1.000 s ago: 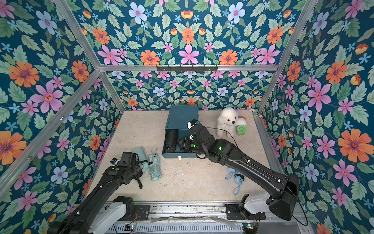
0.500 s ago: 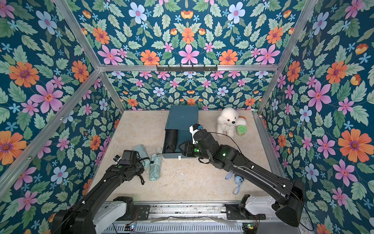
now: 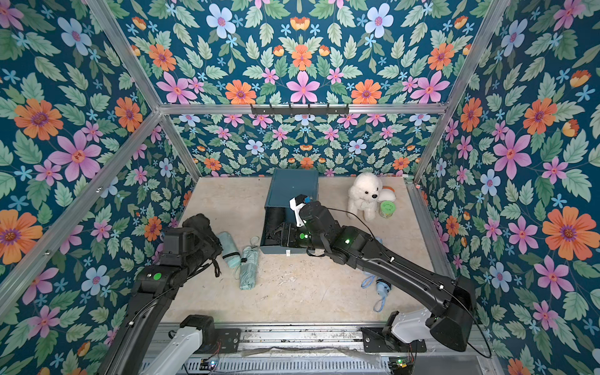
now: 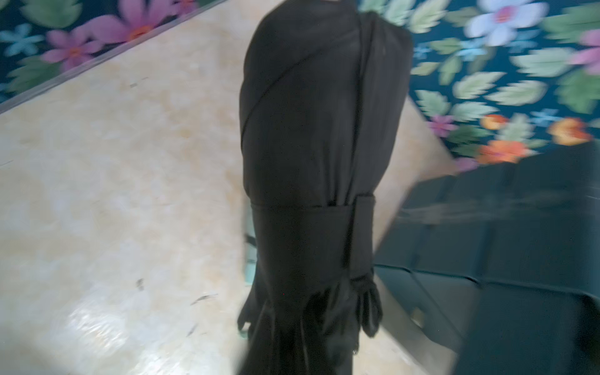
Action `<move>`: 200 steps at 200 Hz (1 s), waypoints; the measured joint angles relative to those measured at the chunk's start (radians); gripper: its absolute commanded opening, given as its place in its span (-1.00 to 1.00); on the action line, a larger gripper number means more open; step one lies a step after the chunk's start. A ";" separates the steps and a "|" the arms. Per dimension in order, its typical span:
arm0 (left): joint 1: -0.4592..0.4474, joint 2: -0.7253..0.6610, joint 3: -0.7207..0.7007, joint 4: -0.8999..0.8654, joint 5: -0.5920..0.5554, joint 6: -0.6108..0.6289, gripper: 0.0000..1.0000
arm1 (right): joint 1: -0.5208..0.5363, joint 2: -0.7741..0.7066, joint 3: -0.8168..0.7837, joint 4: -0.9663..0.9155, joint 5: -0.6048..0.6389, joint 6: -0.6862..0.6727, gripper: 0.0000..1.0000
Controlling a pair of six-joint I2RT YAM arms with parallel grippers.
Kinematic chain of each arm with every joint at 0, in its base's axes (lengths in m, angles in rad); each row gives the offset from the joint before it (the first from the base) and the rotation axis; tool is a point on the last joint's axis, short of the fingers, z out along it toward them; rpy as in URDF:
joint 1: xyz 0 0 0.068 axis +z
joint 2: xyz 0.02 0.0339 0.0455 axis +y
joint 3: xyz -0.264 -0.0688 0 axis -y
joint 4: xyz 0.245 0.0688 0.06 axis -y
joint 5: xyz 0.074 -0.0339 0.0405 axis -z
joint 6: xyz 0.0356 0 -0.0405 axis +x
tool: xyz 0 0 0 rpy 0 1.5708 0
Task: Place the umbrella in the drawer by color
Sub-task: Pick up the umbrella from the center of the board.
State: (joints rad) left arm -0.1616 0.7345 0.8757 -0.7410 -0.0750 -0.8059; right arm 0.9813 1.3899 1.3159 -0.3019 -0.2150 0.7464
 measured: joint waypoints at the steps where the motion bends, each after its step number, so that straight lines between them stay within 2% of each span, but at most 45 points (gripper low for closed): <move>1: 0.000 -0.001 0.007 0.006 0.014 0.006 -1.00 | 0.000 0.002 0.002 0.002 -0.003 0.001 0.25; 17: -0.002 0.002 0.068 0.074 0.164 0.051 -1.00 | 0.000 0.042 0.053 0.038 -0.067 0.012 0.39; 39: -0.004 0.016 0.106 0.206 0.384 0.052 -1.00 | 0.000 0.102 0.151 0.074 -0.127 0.013 0.54; 58: -0.009 0.015 0.093 0.354 0.554 -0.003 -1.00 | 0.002 0.140 0.220 0.080 -0.142 0.009 0.59; 84: -0.011 0.019 0.055 0.526 0.705 -0.080 -1.00 | 0.005 0.163 0.293 0.038 -0.094 -0.018 0.63; 117: -0.023 0.030 0.026 0.612 0.764 -0.139 -1.00 | 0.029 0.207 0.393 -0.046 0.009 -0.064 0.60; 143: -0.029 0.040 0.025 0.641 0.779 -0.166 -1.00 | 0.090 0.294 0.541 -0.176 0.137 -0.119 0.55; 179: -0.033 0.050 0.032 0.642 0.771 -0.197 -1.00 | 0.125 0.393 0.705 -0.349 0.351 -0.155 0.28; 200: -0.037 0.052 0.032 0.630 0.777 -0.206 -1.00 | 0.146 0.410 0.738 -0.381 0.411 -0.168 -0.11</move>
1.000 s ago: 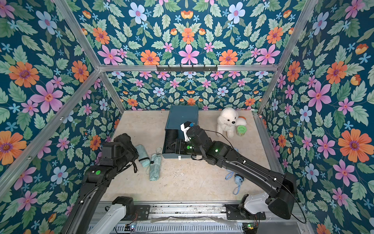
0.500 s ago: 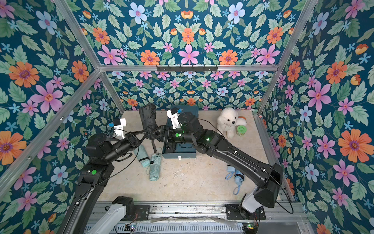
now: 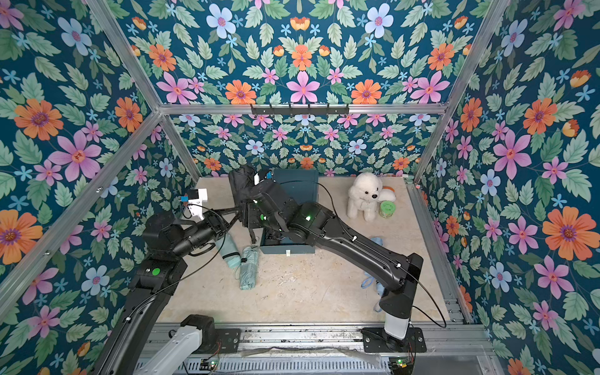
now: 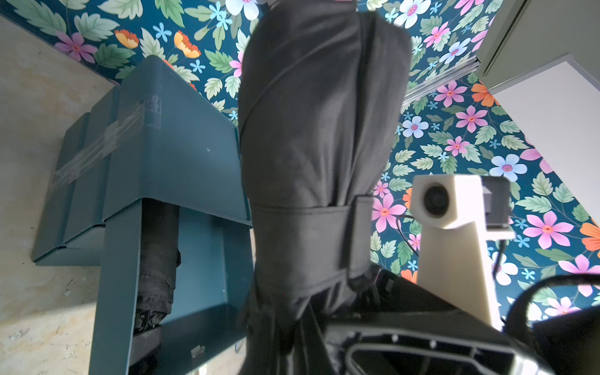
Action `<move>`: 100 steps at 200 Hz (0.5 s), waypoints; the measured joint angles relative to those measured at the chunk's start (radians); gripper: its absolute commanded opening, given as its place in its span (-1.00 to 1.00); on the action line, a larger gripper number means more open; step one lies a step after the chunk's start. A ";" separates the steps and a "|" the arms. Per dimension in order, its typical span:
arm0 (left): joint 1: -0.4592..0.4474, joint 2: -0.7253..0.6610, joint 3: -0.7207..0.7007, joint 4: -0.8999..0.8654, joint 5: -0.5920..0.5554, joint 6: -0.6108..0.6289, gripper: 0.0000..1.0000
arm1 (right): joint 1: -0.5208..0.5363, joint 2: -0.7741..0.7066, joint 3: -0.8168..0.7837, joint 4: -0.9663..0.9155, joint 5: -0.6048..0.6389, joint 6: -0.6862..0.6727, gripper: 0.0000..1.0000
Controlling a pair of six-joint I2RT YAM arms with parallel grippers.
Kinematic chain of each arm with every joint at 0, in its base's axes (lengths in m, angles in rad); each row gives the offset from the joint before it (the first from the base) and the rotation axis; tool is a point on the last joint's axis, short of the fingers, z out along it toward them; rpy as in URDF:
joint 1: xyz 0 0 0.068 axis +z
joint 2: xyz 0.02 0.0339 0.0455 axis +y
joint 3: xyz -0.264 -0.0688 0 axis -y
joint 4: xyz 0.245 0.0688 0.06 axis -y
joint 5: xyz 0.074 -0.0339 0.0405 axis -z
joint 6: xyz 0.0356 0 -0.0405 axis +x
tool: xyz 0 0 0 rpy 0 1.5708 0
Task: Place the umbrella in the drawer by color
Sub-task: Pick up the umbrella from the center of the board.
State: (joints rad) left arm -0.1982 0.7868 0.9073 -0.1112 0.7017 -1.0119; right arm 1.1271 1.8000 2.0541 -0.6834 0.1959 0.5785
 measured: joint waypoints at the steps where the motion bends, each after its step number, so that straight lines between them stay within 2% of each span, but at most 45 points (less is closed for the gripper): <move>1: 0.000 0.000 0.000 0.000 0.000 0.000 -1.00 | 0.001 0.001 0.001 0.000 0.002 0.000 -0.12; 23: -0.006 0.002 -0.008 -0.006 -0.006 -0.002 -1.00 | 0.005 0.005 0.000 -0.001 0.015 -0.003 -0.63; 36: -0.008 0.001 -0.011 -0.011 -0.008 -0.002 -1.00 | 0.005 0.005 -0.005 -0.001 0.014 -0.009 -1.00; 62: -0.008 0.008 -0.021 -0.009 0.000 -0.002 -1.00 | 0.005 -0.005 -0.026 0.002 0.017 -0.012 -1.00; 78: -0.011 0.021 -0.024 0.003 0.013 -0.002 -0.30 | 0.002 -0.016 -0.036 -0.005 0.017 -0.011 -1.00; 87: -0.011 0.027 -0.024 0.007 0.013 0.004 0.02 | -0.001 -0.020 -0.034 -0.011 0.017 -0.013 -1.00; 92: -0.011 0.030 -0.020 0.006 0.008 0.013 0.16 | -0.004 -0.022 -0.029 -0.024 0.016 -0.015 -1.00; 100: -0.010 0.039 -0.007 -0.003 -0.007 0.029 0.26 | -0.012 -0.029 -0.023 -0.048 0.012 -0.014 -1.00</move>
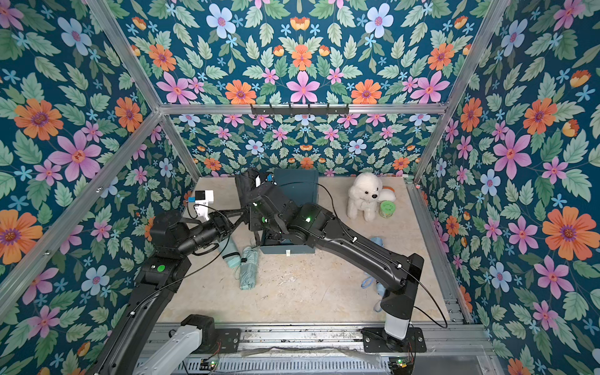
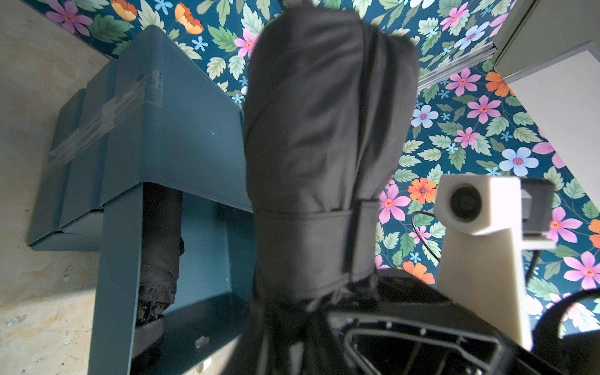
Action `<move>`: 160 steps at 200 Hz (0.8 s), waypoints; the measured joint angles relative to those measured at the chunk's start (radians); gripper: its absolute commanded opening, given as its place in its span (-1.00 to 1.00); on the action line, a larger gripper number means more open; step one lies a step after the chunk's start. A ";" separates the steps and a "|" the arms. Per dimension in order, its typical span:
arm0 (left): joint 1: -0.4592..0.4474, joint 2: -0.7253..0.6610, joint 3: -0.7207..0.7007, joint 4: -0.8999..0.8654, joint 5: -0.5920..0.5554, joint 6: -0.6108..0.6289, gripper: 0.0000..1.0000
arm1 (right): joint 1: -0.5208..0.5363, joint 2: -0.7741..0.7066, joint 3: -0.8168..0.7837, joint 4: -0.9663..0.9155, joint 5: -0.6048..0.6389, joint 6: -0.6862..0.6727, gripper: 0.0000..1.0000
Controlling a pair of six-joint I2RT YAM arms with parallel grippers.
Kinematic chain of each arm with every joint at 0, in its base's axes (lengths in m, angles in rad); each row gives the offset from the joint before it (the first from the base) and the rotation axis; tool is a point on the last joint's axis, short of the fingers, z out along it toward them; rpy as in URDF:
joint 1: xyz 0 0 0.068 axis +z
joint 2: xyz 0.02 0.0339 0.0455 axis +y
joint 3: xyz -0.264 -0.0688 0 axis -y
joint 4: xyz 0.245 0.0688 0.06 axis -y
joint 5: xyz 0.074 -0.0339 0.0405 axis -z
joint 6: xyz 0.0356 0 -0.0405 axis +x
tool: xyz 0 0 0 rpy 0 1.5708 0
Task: Place the umbrella in the drawer by color
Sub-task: Pick up the umbrella from the center of the board, then place the umbrella in the drawer.
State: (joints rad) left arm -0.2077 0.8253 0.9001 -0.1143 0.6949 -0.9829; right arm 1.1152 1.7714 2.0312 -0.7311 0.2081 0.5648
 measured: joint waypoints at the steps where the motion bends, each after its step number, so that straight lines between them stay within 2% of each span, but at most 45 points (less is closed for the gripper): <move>1: 0.000 0.001 0.002 -0.002 -0.002 0.002 0.27 | -0.001 -0.001 0.000 -0.002 -0.001 0.000 -1.00; 38: 0.000 0.070 0.061 -0.051 -0.139 0.117 0.26 | -0.079 -0.100 0.002 -0.124 -0.059 0.051 -1.00; 55: -0.012 0.125 0.054 -0.061 -0.191 0.163 0.21 | -0.109 -0.177 -0.026 -0.160 -0.134 0.101 -1.00; 83: -0.147 0.185 0.024 -0.102 -0.302 0.236 0.22 | -0.196 -0.336 -0.257 -0.117 -0.348 0.248 -1.00; 101: -0.223 0.199 0.010 -0.101 -0.353 0.269 0.17 | -0.237 -0.372 -0.360 -0.135 -0.429 0.330 -1.00; 125: -0.244 0.200 -0.020 -0.103 -0.443 0.287 0.01 | -0.240 -0.410 -0.463 -0.111 -0.536 0.414 -1.00; 160: -0.263 0.205 -0.056 -0.103 -0.513 0.308 0.01 | -0.244 -0.441 -0.591 -0.009 -0.620 0.547 -1.00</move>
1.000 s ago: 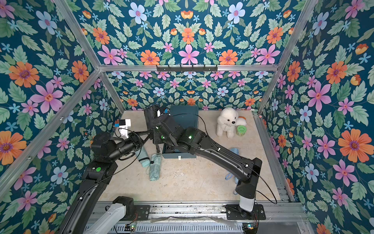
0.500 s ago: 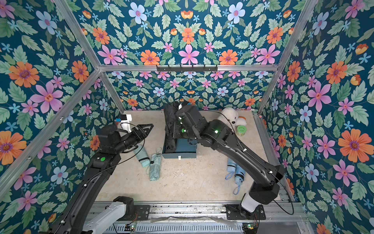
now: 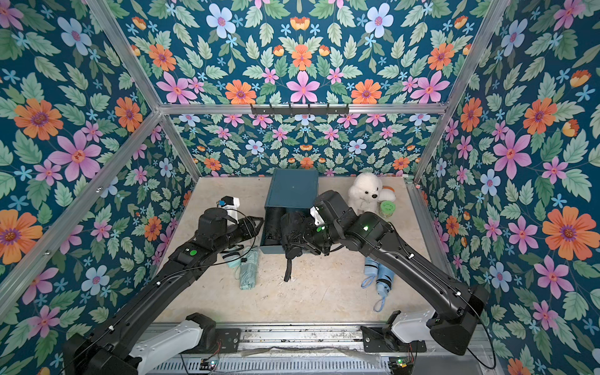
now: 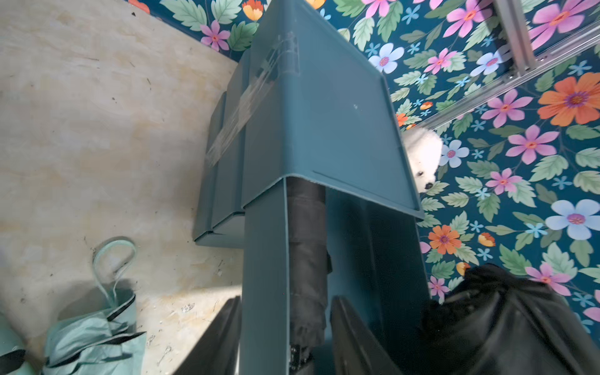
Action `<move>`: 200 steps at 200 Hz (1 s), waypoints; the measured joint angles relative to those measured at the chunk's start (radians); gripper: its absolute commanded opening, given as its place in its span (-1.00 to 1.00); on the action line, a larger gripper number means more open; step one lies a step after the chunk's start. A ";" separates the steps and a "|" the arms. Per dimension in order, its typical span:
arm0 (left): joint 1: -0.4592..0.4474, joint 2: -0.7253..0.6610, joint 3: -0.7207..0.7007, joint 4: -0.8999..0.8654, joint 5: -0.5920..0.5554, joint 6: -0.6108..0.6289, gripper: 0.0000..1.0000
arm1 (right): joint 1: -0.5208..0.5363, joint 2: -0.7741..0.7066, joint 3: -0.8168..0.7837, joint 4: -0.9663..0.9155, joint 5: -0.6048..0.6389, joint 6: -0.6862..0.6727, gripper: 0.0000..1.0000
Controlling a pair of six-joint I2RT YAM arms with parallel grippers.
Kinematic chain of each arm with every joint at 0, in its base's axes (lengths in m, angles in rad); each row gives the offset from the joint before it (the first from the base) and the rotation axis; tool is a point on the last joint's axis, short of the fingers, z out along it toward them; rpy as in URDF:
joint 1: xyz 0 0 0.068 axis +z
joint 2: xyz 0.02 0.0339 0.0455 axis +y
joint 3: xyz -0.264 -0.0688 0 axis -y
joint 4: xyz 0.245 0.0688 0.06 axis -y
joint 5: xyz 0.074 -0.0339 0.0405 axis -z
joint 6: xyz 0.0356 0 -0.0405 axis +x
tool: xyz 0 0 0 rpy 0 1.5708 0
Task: Place the umbrella in the drawer by color
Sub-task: Place the umbrella in the drawer.
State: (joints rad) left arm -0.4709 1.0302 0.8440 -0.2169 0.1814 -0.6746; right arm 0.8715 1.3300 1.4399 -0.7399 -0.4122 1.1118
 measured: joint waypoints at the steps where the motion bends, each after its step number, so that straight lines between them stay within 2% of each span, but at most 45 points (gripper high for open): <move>1: -0.001 0.000 -0.001 0.000 0.000 0.000 0.01 | 0.000 -0.002 -0.005 0.005 -0.002 0.005 -1.00; 38: -0.035 0.021 -0.022 0.000 -0.025 0.008 -0.09 | -0.021 -0.022 -0.124 0.141 -0.051 0.151 -1.00; 103: -0.056 0.039 -0.036 0.000 -0.040 0.037 -0.52 | -0.101 0.036 -0.177 0.343 -0.077 0.278 -1.00; 134: -0.059 0.042 -0.037 0.005 -0.048 0.053 -0.63 | -0.135 0.103 -0.130 0.330 -0.084 0.269 -1.00; 200: -0.059 0.045 -0.040 0.011 -0.081 0.097 -0.79 | -0.150 0.198 -0.062 0.288 -0.046 0.126 -1.00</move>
State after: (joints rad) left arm -0.5297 1.0748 0.8036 -0.2062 0.1001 -0.5777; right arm 0.7212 1.5276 1.3781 -0.4519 -0.4580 1.2373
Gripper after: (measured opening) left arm 0.128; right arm 0.323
